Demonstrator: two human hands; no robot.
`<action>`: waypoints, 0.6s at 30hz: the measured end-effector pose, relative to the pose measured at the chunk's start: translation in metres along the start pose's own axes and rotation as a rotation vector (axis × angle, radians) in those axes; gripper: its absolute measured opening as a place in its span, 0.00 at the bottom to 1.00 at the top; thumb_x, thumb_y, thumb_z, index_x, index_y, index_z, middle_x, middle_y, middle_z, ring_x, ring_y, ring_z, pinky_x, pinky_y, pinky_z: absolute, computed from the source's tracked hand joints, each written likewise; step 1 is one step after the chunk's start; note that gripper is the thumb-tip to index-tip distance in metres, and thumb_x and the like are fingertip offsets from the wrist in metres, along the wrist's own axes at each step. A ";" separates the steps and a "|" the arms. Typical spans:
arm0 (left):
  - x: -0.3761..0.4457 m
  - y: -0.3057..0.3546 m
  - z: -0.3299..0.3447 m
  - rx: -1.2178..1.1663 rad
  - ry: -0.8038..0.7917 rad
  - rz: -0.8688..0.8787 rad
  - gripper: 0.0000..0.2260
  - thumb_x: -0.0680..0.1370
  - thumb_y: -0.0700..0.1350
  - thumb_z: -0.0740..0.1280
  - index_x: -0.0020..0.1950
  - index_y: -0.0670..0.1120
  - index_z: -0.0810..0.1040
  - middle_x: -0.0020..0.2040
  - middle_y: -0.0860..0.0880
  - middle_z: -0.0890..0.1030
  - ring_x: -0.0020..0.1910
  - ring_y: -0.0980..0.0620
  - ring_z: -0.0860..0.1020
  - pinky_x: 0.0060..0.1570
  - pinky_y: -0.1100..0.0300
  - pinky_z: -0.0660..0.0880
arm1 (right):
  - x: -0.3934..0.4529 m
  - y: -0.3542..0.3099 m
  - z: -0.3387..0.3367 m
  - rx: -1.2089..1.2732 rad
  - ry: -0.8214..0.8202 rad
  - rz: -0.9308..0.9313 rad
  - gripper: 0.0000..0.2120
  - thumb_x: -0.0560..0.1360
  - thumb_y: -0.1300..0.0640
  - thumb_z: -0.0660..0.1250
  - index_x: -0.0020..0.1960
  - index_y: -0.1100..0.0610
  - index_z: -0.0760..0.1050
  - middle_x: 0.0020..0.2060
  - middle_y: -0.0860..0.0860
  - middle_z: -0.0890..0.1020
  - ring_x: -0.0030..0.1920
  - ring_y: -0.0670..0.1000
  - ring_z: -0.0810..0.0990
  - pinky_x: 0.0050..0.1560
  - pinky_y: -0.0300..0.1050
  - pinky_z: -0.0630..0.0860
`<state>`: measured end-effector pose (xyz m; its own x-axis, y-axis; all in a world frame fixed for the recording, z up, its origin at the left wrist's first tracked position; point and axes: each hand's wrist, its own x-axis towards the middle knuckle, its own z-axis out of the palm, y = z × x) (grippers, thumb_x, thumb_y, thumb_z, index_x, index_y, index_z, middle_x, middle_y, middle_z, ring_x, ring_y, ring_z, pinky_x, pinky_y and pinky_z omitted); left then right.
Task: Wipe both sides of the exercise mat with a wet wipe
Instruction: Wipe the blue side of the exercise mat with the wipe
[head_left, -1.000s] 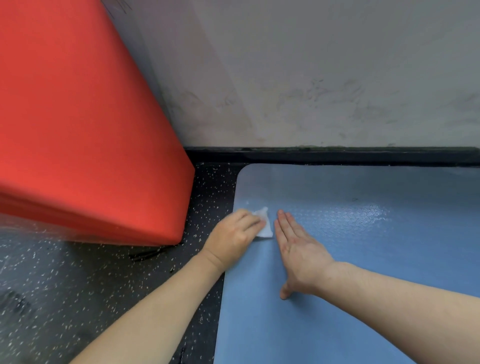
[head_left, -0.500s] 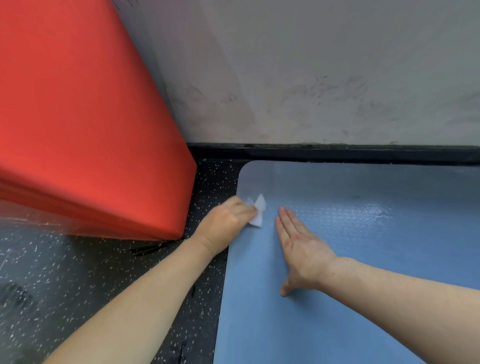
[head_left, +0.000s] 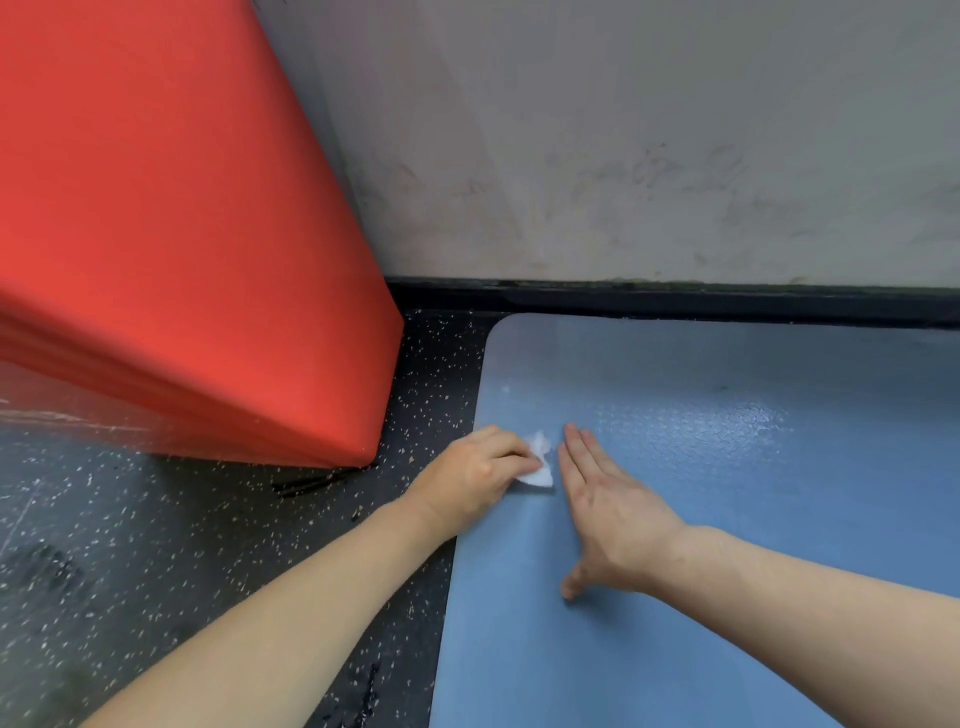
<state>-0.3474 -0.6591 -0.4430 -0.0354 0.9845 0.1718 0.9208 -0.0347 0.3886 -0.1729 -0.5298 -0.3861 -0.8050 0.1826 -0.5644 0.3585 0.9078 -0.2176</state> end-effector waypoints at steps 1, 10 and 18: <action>0.000 -0.005 -0.003 0.013 -0.017 0.021 0.12 0.75 0.34 0.71 0.56 0.44 0.84 0.52 0.49 0.82 0.48 0.48 0.78 0.51 0.56 0.77 | -0.001 -0.001 0.001 -0.006 0.001 -0.003 0.73 0.67 0.31 0.78 0.82 0.65 0.29 0.81 0.60 0.29 0.83 0.58 0.30 0.83 0.48 0.38; -0.035 0.004 -0.003 -0.029 0.005 0.031 0.10 0.75 0.33 0.72 0.53 0.44 0.85 0.51 0.49 0.82 0.46 0.48 0.78 0.49 0.55 0.78 | -0.018 -0.018 0.029 -0.188 -0.008 -0.070 0.77 0.63 0.23 0.73 0.78 0.67 0.24 0.79 0.65 0.27 0.81 0.63 0.27 0.83 0.56 0.38; -0.049 0.022 0.001 -0.021 0.005 0.064 0.10 0.76 0.33 0.71 0.53 0.44 0.85 0.51 0.49 0.82 0.46 0.48 0.77 0.51 0.58 0.77 | -0.017 -0.021 0.035 -0.219 -0.023 -0.039 0.78 0.63 0.25 0.75 0.79 0.67 0.25 0.78 0.65 0.25 0.80 0.64 0.26 0.83 0.57 0.37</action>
<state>-0.3250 -0.7075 -0.4437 0.0213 0.9793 0.2013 0.9128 -0.1012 0.3958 -0.1501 -0.5647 -0.3993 -0.8041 0.1393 -0.5779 0.2138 0.9749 -0.0625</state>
